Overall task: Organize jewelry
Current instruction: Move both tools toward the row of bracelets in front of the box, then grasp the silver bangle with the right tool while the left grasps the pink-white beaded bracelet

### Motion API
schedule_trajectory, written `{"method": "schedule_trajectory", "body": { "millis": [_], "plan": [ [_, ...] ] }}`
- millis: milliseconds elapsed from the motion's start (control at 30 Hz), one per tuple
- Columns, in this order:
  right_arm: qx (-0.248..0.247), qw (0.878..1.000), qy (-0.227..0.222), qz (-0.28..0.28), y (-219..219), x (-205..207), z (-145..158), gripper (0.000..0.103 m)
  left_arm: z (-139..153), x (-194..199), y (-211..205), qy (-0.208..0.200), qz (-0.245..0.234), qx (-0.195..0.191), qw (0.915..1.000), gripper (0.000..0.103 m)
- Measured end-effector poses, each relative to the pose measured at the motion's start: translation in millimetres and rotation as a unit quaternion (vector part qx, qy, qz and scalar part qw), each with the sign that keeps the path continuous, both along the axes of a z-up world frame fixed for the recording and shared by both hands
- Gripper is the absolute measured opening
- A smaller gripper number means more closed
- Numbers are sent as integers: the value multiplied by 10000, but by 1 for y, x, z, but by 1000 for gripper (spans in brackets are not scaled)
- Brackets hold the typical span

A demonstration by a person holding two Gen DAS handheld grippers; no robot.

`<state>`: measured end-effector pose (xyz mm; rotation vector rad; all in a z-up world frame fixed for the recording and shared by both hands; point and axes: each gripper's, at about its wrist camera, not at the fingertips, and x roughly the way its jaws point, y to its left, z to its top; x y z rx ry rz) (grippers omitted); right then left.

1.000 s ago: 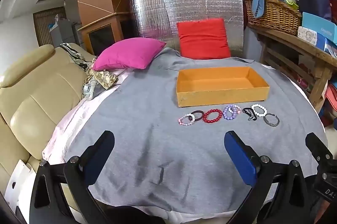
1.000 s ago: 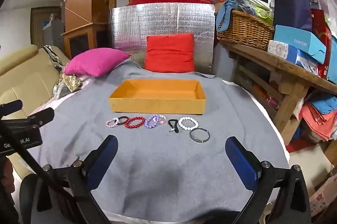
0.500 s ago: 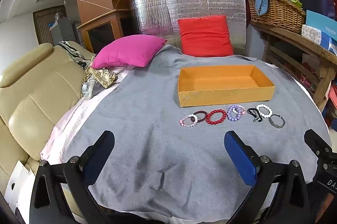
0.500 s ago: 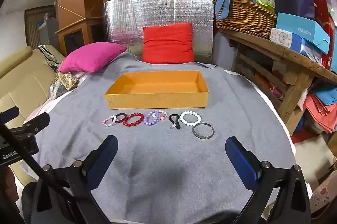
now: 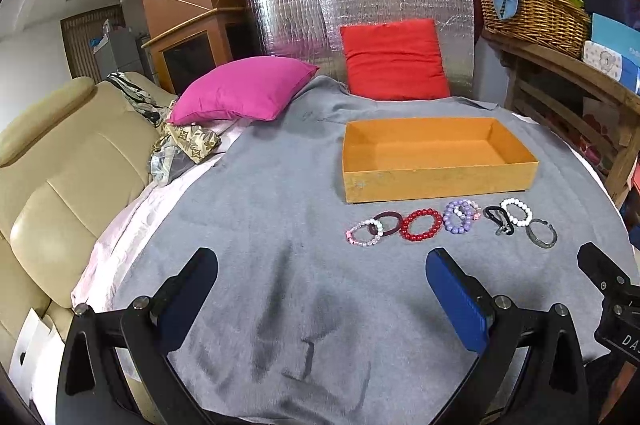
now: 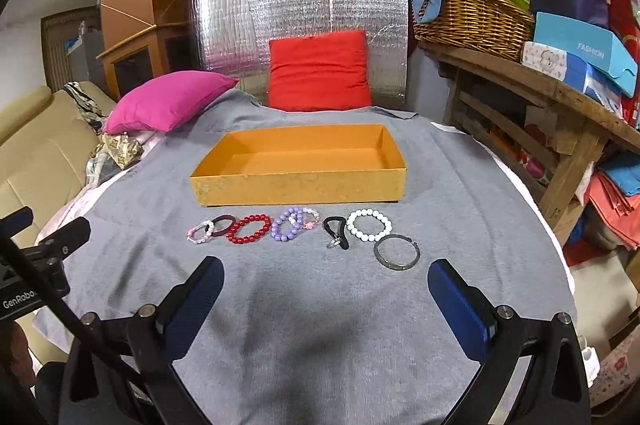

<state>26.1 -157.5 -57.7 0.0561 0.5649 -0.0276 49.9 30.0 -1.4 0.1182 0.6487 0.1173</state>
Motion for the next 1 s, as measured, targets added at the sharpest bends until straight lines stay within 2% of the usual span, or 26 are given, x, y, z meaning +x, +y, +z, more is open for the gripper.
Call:
{"method": "schedule_trajectory", "body": {
  "millis": [233,500,733,800,867,1000],
  "plan": [
    [141,9997,162,78,-10,25,-15,103,-15,28,0,164,-62,-91,9998,103],
    [390,9976,473,317,-50,71,-37,103,-53,85,1,486,-273,-305,9980,103],
    [815,9897,1173,130,-88,120,-68,103,-93,127,1,709,-547,-371,9953,103],
    [959,9849,1442,20,-96,130,-80,102,-107,136,4,948,-537,-346,9934,103],
    [984,9775,1861,-143,-107,141,-97,96,-115,146,8,1241,-563,-431,9897,103],
    [996,9641,2428,-406,-118,159,-123,87,-125,158,13,1454,-445,-329,9878,103]
  ]
}}
